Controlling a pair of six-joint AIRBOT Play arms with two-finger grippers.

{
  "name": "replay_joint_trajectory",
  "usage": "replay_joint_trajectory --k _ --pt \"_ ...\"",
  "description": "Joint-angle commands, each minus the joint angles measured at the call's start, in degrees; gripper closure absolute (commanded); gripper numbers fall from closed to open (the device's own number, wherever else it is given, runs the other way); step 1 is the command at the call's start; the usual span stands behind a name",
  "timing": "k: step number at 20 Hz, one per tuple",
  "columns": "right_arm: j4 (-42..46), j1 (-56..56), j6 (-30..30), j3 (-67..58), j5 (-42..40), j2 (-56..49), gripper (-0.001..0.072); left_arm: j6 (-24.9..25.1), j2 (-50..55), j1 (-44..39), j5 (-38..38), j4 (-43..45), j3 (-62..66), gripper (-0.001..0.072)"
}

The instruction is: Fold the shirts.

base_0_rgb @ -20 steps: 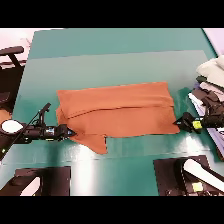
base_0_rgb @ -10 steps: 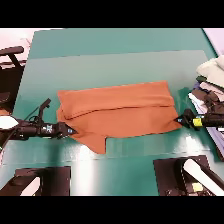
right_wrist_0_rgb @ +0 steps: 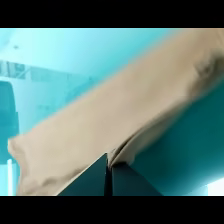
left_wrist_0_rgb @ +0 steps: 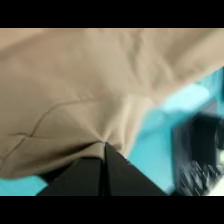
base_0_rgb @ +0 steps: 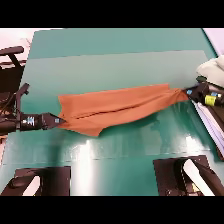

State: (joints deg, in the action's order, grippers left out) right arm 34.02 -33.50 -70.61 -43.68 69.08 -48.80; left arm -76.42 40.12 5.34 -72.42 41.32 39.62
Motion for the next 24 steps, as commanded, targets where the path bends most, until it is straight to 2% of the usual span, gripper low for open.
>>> replay_joint_trajectory --k 1,3,5,7,10,14,19,20,21,23,24 --pt "-0.8 5.6 0.6 -8.1 -6.8 -8.3 0.0692 4.2 1.5 0.8 13.2 2.0 0.7 0.0684" --pt "-0.8 7.6 0.6 -11.3 -7.2 -15.8 0.0692 8.5 6.1 0.8 17.7 0.8 0.7 0.0683" --pt "-0.8 9.5 0.6 -13.1 -8.2 -22.3 0.0692 17.1 12.4 0.8 22.7 -4.5 0.7 0.0683" --pt "-0.8 10.5 0.6 -13.2 -9.8 -26.4 0.0692 28.3 18.7 0.7 28.1 -14.3 0.9 0.0683" --pt "-0.8 11.3 0.6 -13.2 -11.2 -31.0 0.0692 40.0 28.4 -3.0 30.0 -21.3 5.4 0.0683" --pt "-0.9 11.5 0.7 -13.2 -12.6 -35.1 0.0691 40.9 37.7 -7.2 34.2 -20.6 10.7 0.0682" --pt "-1.5 11.2 5.0 -13.3 -12.1 -35.6 0.0687 39.9 38.6 -6.0 35.3 -18.8 11.6 0.0683" --pt "-1.6 10.5 6.1 -13.3 -12.4 -34.4 0.0597 37.8 38.6 -5.2 35.1 -18.6 11.8 0.0683" --pt "-1.5 9.7 6.4 -13.3 -13.0 -33.1 0.0392 35.3 38.5 -3.8 34.9 -18.6 12.2 0.0682" --pt "-1.5 6.5 6.3 -13.3 -14.0 -30.9 0.0369 34.5 38.4 -1.2 32.8 -18.4 13.7 0.068" --pt "-1.4 4.7 6.4 -13.2 -13.6 -30.4 0.0369 34.5 38.4 -0.4 30.9 -17.9 14.8 0.0613"
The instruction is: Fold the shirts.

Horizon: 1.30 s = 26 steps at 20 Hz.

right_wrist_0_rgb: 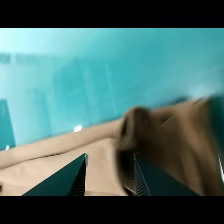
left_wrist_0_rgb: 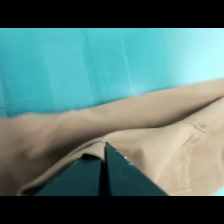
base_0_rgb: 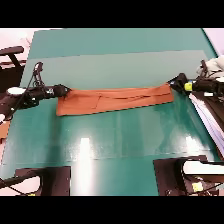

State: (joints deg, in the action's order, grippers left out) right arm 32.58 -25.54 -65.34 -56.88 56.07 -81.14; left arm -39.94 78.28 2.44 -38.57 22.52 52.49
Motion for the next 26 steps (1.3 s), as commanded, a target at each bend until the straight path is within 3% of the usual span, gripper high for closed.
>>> replay_joint_trajectory --k 1,2,4,5,6,8,10,13,15,23,26 --pt "0.1 -4.9 1.1 -0.1 0.6 2.4 0.0369 -2.2 0.2 3.1 -4.8 1.2 3.1 0.0414" --pt "0.1 -6.2 1.2 -0.2 2.0 2.4 0.0368 -2.9 0.2 3.1 -6.5 1.5 4.3 0.0339" --pt "2.1 -7.1 2.5 -0.8 5.2 2.3 0.0363 -4.5 0.2 3.1 -10.1 2.5 6.8 0.0336" --pt "4.6 -7.1 2.5 -1.4 6.7 2.3 0.0303 -5.4 0.2 2.9 -12.0 3.7 8.0 0.0336" --pt "7.9 -6.8 2.4 -2.0 7.7 2.3 0.0177 -7.3 0.2 2.8 -14.1 5.1 9.0 0.0337" --pt "13.6 -5.4 2.4 -3.3 9.3 2.3 0.012 -12.8 0.2 1.1 -16.4 9.0 10.4 0.0352" --pt "17.2 -3.7 2.4 -4.1 9.6 2.2 0.012 -14.6 0.4 -3.3 -15.9 12.7 10.8 0.0685" --pt "18.1 -1.1 2.4 -6.6 11.5 -2.3 0.0118 -20.3 2.8 -12.2 -10.7 13.0 11.3 0.0685" --pt "18.1 0.1 3.0 -8.7 13.4 -6.4 0.0014 -22.3 6.1 -17.5 -10.6 13.1 12.8 0.0684" --pt "18.1 3.1 2.4 -17.9 15.6 -17.3 0.0015 -32.4 17.2 -27.9 -8.4 16.2 19.4 0.0684" --pt "18.0 5.9 2.4 -15.8 14.1 -17.6 0.0022 -32.5 18.3 -29.4 -7.6 16.2 19.5 0.0684"
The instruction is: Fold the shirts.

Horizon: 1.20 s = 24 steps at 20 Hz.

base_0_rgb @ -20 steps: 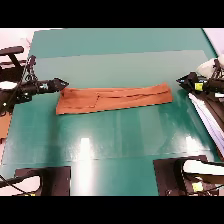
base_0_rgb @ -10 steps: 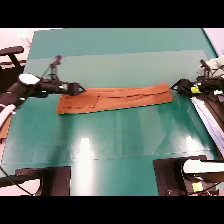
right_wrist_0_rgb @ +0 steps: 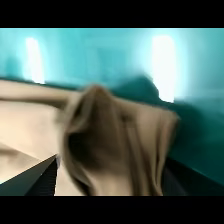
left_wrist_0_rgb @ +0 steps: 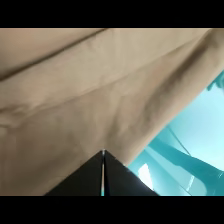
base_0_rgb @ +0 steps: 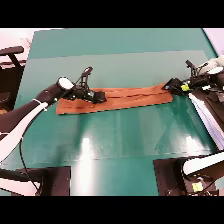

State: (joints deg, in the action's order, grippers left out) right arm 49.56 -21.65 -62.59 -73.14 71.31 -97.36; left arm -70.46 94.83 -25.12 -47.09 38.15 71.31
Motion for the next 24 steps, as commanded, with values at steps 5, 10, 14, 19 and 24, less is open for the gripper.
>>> replay_joint_trajectory --k 5,10,14,19,24 --pt "0.9 5.8 -1.9 0.9 -2.7 -1.3 0.0342 -3.2 2.0 -3.5 3.9 2.2 0.7 0.0685" --pt "-3.1 7.7 -2.8 0.9 -1.3 1.8 0.0692 -4.6 6.3 -3.5 -1.9 2.9 0.7 0.0685" --pt "-9.7 9.2 -2.8 0.9 -0.1 12.2 0.0692 -4.5 6.4 -3.8 -1.0 2.6 1.0 0.0685" --pt "-14.1 17.2 -7.9 0.9 -5.2 25.8 0.0692 -4.1 6.6 -8.6 1.0 2.6 3.1 0.0685" --pt "-13.4 29.6 -14.9 0.9 -15.7 33.7 0.0693 -4.0 6.6 -14.2 4.7 1.9 3.5 0.0684"
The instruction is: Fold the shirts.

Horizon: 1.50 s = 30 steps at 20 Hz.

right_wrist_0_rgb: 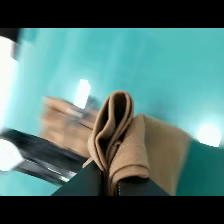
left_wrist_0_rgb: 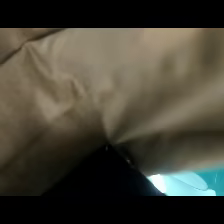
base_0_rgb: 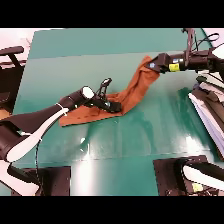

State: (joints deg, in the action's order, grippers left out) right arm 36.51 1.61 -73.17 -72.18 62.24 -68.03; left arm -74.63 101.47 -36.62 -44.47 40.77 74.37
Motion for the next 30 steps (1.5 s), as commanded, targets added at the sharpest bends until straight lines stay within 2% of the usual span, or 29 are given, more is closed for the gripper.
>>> replay_joint_trajectory --k 1,3,5,7,9,12,14,18,22,25,28,29,30 --pt "-0.3 8.9 -5.6 0.0 -8.5 4.5 0.0692 0.2 0.0 -3.3 2.1 -0.9 0.4 0.0684" --pt "0.1 13.9 -6.4 0.0 -12.3 4.1 0.0693 0.2 -0.1 -3.7 1.3 -1.7 0.4 0.0684" --pt "5.9 18.0 -9.6 0.0 -17.1 3.5 0.0694 1.3 -0.4 -2.6 -2.4 -0.3 1.8 0.0686" --pt "13.2 19.8 -14.1 0.0 -19.6 3.4 0.0694 1.2 -3.3 0.7 -3.1 0.5 2.1 0.0687" --pt "14.8 19.7 -15.0 0.0 -20.2 3.5 0.0694 1.4 -7.6 4.6 -4.8 2.7 2.1 0.0687" --pt "14.6 19.0 -15.1 0.0 -21.2 3.4 0.0694 0.7 -14.0 8.6 -12.9 14.5 1.6 0.0687" --pt "14.6 19.7 -15.1 0.0 -21.4 3.3 0.0695 -0.2 -18.8 11.6 -14.0 21.0 0.9 0.0687" --pt "14.1 24.9 -16.2 -0.3 -23.0 -0.4 0.0694 -0.4 -28.5 22.2 -14.4 19.6 0.6 0.0686" --pt "14.1 33.0 -19.3 -0.3 -30.4 -7.9 0.0693 -0.3 -37.5 30.9 -20.6 19.5 0.6 0.0684" --pt "14.0 38.6 -23.9 -0.4 -35.8 -14.6 0.0693 -0.3 -41.8 34.3 -23.5 19.2 0.6 0.0684" --pt "12.9 42.6 -24.5 -3.7 -35.8 -21.1 0.0685 -0.4 -42.6 35.1 -24.0 19.1 0.6 0.0683" --pt "11.8 43.8 -24.4 -6.1 -34.1 -22.9 0.0579 -0.4 -42.5 35.1 -24.2 19.1 0.6 0.0683" --pt "10.7 44.6 -24.3 -8.4 -31.7 -24.1 0.0334 -0.4 -42.5 35.1 -24.1 19.0 0.6 0.0683"
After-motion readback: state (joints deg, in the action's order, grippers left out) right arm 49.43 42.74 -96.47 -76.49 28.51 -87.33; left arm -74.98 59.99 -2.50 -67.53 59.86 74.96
